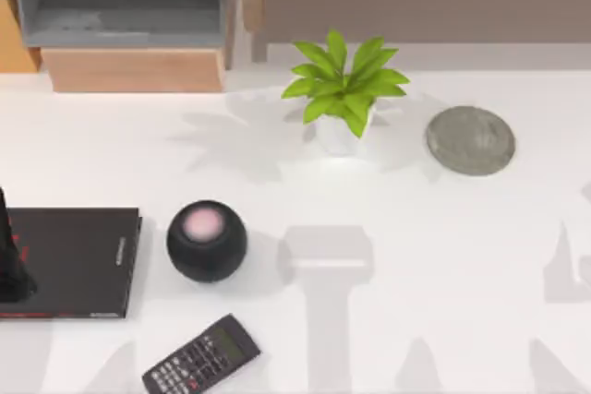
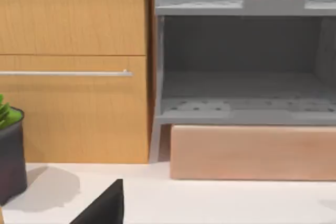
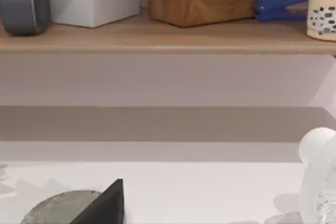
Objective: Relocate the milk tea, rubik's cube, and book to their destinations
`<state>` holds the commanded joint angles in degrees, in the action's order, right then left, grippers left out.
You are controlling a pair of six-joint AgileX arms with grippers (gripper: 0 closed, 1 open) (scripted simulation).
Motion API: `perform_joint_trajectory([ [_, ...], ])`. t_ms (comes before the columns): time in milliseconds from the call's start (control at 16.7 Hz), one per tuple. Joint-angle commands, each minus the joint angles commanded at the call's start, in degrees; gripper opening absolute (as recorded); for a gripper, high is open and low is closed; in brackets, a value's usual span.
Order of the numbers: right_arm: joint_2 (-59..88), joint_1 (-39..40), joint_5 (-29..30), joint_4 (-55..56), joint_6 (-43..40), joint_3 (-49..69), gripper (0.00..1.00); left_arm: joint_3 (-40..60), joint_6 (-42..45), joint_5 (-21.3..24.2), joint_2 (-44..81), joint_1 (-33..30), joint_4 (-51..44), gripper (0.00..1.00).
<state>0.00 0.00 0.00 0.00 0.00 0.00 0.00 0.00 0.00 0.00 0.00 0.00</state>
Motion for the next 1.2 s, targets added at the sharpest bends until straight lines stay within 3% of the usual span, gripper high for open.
perform_joint_trajectory([
  [240, 1.8, -0.5, -0.6, 1.2, 0.0, 1.7, 1.0, 0.0, 0.0, 0.0, 0.0, 0.0, 0.0, 1.0],
  [480, 12.8, -3.4, -3.6, 7.3, 0.2, 10.0, 1.0, 0.0, 0.0, 0.0, 0.0, 0.0, 0.0, 1.0],
  [1200, 82.6, -18.4, -16.8, 34.5, 0.4, 48.1, 1.0, 0.0, 0.0, 0.0, 0.0, 0.0, 0.0, 1.0],
])
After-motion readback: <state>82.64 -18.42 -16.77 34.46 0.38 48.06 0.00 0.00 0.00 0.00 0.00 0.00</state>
